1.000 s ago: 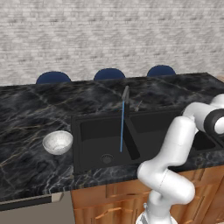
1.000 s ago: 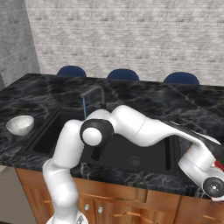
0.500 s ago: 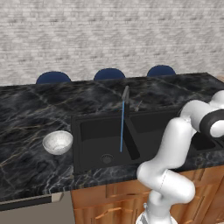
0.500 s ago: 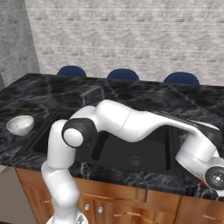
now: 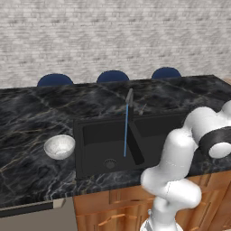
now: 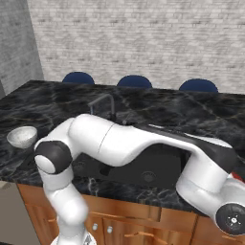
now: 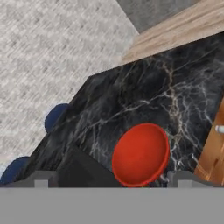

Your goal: Rinse each bowl for a few seconds and place them down in the sink or on the counter.

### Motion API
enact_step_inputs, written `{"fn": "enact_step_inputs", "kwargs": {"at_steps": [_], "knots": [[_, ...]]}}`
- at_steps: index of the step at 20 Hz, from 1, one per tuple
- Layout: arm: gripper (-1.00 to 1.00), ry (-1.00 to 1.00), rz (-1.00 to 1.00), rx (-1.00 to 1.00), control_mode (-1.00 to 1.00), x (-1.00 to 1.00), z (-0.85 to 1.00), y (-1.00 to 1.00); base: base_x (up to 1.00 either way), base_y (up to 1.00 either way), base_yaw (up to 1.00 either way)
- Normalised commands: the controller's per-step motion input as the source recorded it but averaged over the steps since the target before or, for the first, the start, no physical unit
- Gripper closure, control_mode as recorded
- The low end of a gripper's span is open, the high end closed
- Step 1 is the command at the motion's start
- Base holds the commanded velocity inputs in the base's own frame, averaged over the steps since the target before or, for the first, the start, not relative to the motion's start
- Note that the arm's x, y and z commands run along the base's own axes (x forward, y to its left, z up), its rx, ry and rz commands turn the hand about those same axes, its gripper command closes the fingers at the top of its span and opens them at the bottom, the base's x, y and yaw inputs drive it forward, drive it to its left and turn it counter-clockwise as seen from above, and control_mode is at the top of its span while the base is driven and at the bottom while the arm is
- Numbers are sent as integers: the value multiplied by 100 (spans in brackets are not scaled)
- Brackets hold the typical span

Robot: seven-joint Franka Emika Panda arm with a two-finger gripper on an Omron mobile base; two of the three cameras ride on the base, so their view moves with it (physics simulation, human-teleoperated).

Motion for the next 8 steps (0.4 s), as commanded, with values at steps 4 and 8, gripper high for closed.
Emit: {"fn": "enact_step_inputs", "kwargs": {"at_steps": [4, 8], "knots": [[-100, 0, 6, -13, -100, -11, 75, 86, 0, 0, 0], [-100, 3, 2, -16, -100, 0, 73, 96, 0, 0, 0]]}}
